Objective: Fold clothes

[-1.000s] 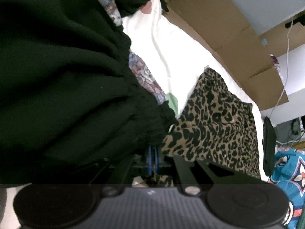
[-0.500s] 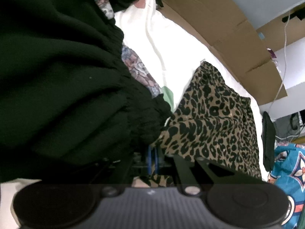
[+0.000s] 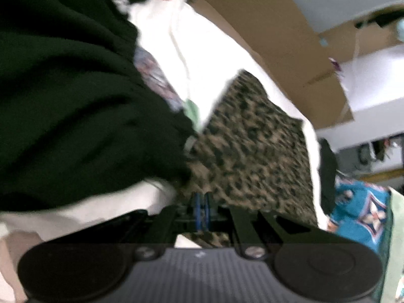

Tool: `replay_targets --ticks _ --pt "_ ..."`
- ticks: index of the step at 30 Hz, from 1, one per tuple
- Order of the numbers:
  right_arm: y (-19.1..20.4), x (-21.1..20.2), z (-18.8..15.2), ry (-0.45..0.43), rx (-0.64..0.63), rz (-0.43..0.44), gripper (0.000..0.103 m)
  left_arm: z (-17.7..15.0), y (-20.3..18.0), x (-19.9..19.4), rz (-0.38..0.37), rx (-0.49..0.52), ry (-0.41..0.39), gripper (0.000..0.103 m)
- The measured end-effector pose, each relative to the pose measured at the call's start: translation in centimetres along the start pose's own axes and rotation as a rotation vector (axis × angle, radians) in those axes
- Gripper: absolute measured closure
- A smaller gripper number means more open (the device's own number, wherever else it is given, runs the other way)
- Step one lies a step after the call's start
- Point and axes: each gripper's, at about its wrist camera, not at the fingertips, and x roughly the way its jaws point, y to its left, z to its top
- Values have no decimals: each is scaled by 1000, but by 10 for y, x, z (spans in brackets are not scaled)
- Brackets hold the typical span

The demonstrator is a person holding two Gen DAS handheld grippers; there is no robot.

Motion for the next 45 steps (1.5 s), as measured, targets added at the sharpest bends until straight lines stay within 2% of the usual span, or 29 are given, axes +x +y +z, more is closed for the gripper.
replay_targets --ticks 3,6,9,12,15,17,21,24,27,29,31,35,39,42,45 --pt "9 -6 -2 18 -2 23 102 -4 -11 -3 -10 32 15 99" --pt "19 -15 -6 36 1 59 102 -1 -15 -11 2 39 -20 99" --pt "26 -25 -9 46 -8 72 102 6 -14 -15 102 66 -73 98" --pt "25 -29 -10 48 -35 13 102 9 -6 -11 164 50 -79 85" --pt "17 -31 -10 46 -45 -47 103 3 -4 -4 172 67 -82 65" --pt "14 -30 -10 43 -40 -51 102 -2 -6 3 173 87 -101 45" --pt "13 -27 -11 42 -39 -47 102 -8 -2 13 160 90 -146 38" --pt "14 -25 -11 40 -39 -42 99 -10 4 25 170 78 -144 43" --pt "16 -23 -10 38 -37 -37 99 -17 10 33 124 67 -137 57" --pt "17 -22 -10 36 -36 -34 99 -22 12 35 98 64 -126 94" --pt "18 -21 -10 35 -35 -31 100 -24 14 33 75 46 -114 93" --pt "27 -26 -7 43 -27 9 101 -22 12 6 -19 -5 -102 94" --pt "38 -30 -4 50 -40 45 101 -7 9 -33 -103 -62 -146 94" --pt "48 -30 -2 58 -95 30 101 2 7 -45 -107 -70 -147 94" --pt "45 -27 -5 80 -109 -3 101 2 6 -37 -25 -43 -126 94"
